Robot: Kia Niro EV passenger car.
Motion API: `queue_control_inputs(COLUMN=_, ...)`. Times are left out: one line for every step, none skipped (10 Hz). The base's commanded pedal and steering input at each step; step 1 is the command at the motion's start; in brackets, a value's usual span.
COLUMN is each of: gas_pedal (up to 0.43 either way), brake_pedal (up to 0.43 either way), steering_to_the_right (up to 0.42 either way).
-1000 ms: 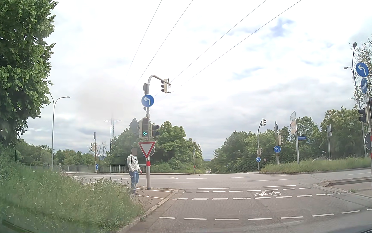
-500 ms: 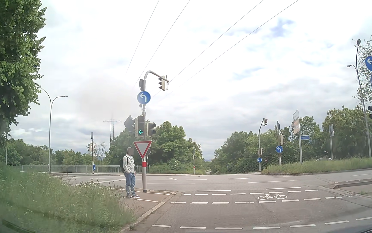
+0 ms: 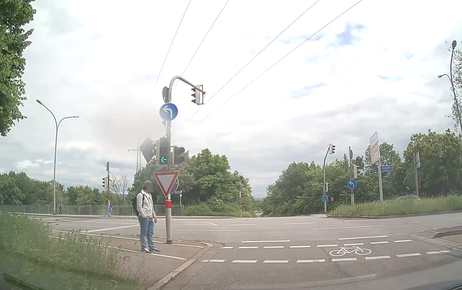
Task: Follow the waypoints while adhering to traffic rules and regulations
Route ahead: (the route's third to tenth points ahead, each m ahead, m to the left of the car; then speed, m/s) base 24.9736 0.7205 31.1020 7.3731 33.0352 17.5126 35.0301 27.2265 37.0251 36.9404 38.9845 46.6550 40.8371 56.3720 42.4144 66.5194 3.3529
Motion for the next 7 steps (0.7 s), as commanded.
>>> queue_control_inputs(gas_pedal=0.5, brake_pedal=0.0, steering_to_the_right=-0.011)
queue_control_inputs(gas_pedal=0.469, brake_pedal=0.0, steering_to_the_right=-0.014)
queue_control_inputs(gas_pedal=0.469, brake_pedal=0.0, steering_to_the_right=-0.018)
queue_control_inputs(gas_pedal=0.469, brake_pedal=0.0, steering_to_the_right=-0.019)
queue_control_inputs(gas_pedal=0.461, brake_pedal=0.0, steering_to_the_right=-0.018)
queue_control_inputs(gas_pedal=0.461, brake_pedal=0.0, steering_to_the_right=-0.014)
queue_control_inputs(gas_pedal=0.449, brake_pedal=0.0, steering_to_the_right=-0.003)
